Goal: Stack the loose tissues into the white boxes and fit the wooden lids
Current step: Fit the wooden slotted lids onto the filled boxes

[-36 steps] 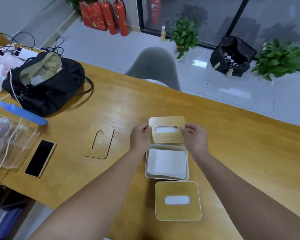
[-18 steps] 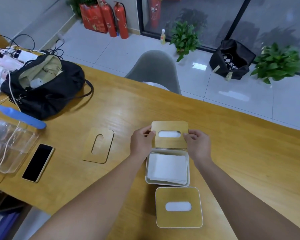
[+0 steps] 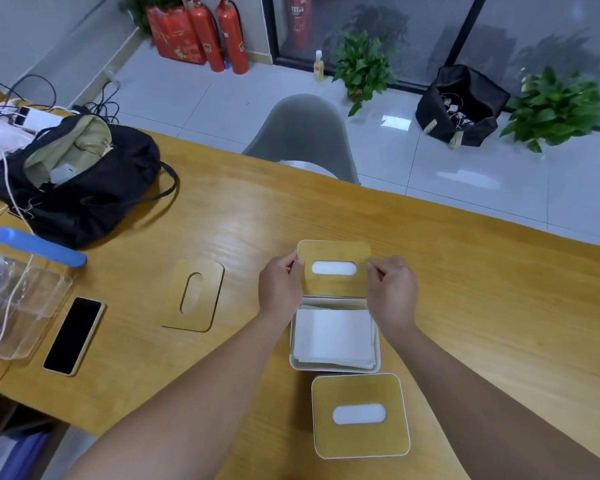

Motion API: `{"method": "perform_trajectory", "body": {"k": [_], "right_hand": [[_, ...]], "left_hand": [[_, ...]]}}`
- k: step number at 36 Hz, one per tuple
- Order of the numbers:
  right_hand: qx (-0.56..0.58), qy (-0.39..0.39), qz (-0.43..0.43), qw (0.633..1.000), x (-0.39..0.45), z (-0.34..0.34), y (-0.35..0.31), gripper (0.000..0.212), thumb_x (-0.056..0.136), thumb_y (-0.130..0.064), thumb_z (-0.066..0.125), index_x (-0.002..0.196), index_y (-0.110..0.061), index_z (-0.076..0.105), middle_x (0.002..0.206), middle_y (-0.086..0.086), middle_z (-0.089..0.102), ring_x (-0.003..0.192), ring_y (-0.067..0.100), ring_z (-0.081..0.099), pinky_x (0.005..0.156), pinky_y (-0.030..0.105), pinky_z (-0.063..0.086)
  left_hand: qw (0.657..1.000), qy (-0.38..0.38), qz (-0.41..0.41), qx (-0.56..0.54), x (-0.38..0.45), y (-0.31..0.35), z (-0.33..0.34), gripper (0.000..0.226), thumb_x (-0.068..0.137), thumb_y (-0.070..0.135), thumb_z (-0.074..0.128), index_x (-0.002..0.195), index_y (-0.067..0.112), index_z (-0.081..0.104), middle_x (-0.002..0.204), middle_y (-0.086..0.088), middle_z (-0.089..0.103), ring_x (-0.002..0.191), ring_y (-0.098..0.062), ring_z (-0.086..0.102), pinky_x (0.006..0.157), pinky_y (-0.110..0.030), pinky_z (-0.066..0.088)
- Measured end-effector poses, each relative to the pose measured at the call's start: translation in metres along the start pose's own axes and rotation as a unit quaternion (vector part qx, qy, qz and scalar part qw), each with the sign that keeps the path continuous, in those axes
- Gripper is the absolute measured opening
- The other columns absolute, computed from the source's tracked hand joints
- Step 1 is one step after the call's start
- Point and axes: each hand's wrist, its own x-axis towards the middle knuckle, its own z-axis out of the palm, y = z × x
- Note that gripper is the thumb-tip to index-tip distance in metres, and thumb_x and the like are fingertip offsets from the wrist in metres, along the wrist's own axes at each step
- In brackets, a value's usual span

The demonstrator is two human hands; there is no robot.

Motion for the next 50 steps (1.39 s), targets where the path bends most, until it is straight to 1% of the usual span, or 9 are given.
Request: {"method": "perform_trajectory", "body": {"k": [4, 10, 15, 22, 27, 33, 36, 41, 50], "right_hand": [[0.154, -0.008, 0.129, 0.980, 0.015, 0.002, 0.008, 0.024, 0.094, -0.010, 0.080, 0.072, -0.020, 0.083, 0.078, 0.000, 0.076, 0.078, 0.010, 0.069, 0.074, 0.031, 0.054], [0.486, -0.139, 0.360, 0.785, 0.031, -0.006, 0.025, 0.019, 0.087, -0.003, 0.088, 0.104, 0.000, 0.081, 0.098, 0.016, 0.079, 0.083, 0.024, 0.068, 0.076, 0.033, 0.060], [0.403, -0.161, 0.284, 0.855, 0.049, -0.010, 0.019, 0.037, 0.088, 0.007, 0.083, 0.119, -0.014, 0.080, 0.086, -0.002, 0.070, 0.071, 0.012, 0.066, 0.068, 0.025, 0.057], [0.325, -0.104, 0.181, 0.922, 0.042, 0.004, 0.018, 0.027, 0.105, -0.024, 0.073, 0.128, -0.038, 0.080, 0.087, -0.013, 0.064, 0.068, 0.008, 0.051, 0.065, 0.023, 0.049], [0.307, -0.021, 0.133, 0.942, 0.033, 0.018, 0.013, 0.024, 0.104, -0.022, 0.074, 0.125, -0.030, 0.082, 0.115, -0.002, 0.076, 0.085, 0.006, 0.064, 0.082, 0.029, 0.056], [0.388, -0.023, 0.235, 0.891, 0.037, 0.021, 0.005, 0.022, 0.101, -0.017, 0.078, 0.113, -0.034, 0.086, 0.114, -0.007, 0.082, 0.089, 0.009, 0.070, 0.095, 0.033, 0.058], [0.385, -0.028, 0.219, 0.896, 0.035, 0.019, 0.006, 0.022, 0.104, -0.021, 0.075, 0.116, -0.037, 0.084, 0.105, -0.009, 0.079, 0.073, 0.003, 0.061, 0.082, 0.030, 0.052], [0.362, -0.037, 0.185, 0.913, 0.033, 0.019, 0.009, 0.023, 0.108, -0.024, 0.070, 0.120, -0.040, 0.081, 0.095, -0.012, 0.070, 0.067, 0.000, 0.054, 0.075, 0.026, 0.045], [0.352, -0.026, 0.165, 0.921, 0.032, 0.025, 0.010, 0.022, 0.109, -0.027, 0.067, 0.120, -0.041, 0.080, 0.094, -0.017, 0.069, 0.074, 0.000, 0.059, 0.079, 0.028, 0.048]], "left_hand": [[0.999, 0.007, 0.004, 0.036, -0.001, 0.004, 0.000, 0.034, 0.115, 0.029, 0.056, 0.145, 0.024, 0.072, 0.102, 0.017, 0.066, 0.088, -0.001, 0.062, 0.081, -0.019, 0.052], [0.997, 0.011, 0.010, 0.071, -0.004, 0.008, 0.004, 0.031, 0.118, 0.030, 0.048, 0.132, 0.027, 0.075, 0.098, 0.008, 0.066, 0.086, -0.012, 0.063, 0.073, -0.027, 0.048], [0.990, -0.044, 0.036, 0.128, 0.002, 0.007, 0.004, 0.040, 0.118, 0.030, 0.038, 0.084, 0.019, 0.054, 0.101, -0.006, 0.060, 0.081, -0.023, 0.058, 0.069, -0.039, 0.044], [0.997, -0.056, -0.035, 0.031, 0.010, 0.012, 0.011, 0.048, 0.120, 0.037, 0.031, 0.163, 0.025, 0.048, 0.147, -0.001, 0.061, 0.129, -0.024, 0.062, 0.092, -0.015, 0.048], [0.995, -0.076, -0.061, -0.028, 0.007, 0.016, 0.015, 0.051, 0.119, 0.037, 0.031, 0.169, 0.046, 0.035, 0.155, -0.030, 0.050, 0.076, -0.014, 0.070, 0.065, -0.036, 0.054], [0.986, -0.030, -0.113, -0.118, 0.014, 0.013, 0.020, 0.050, 0.116, 0.028, 0.038, 0.163, 0.043, 0.049, 0.060, 0.020, 0.057, 0.046, -0.006, 0.028, 0.047, -0.017, 0.037], [0.972, -0.044, -0.150, -0.173, 0.017, 0.015, 0.016, 0.048, 0.115, 0.028, 0.045, 0.160, 0.043, 0.054, 0.062, 0.036, 0.052, 0.047, -0.004, 0.036, 0.050, -0.008, 0.039], [0.880, -0.095, -0.296, -0.359, 0.026, 0.026, 0.006, 0.030, 0.108, 0.046, 0.067, 0.135, 0.039, 0.077, 0.112, 0.020, 0.079, 0.115, -0.009, 0.070, 0.108, -0.042, 0.057], [0.886, -0.050, -0.317, -0.334, 0.033, 0.027, 0.011, 0.037, 0.095, 0.054, 0.082, 0.128, 0.039, 0.080, 0.150, 0.007, 0.066, 0.149, -0.025, 0.053, 0.125, -0.060, 0.041]]}}
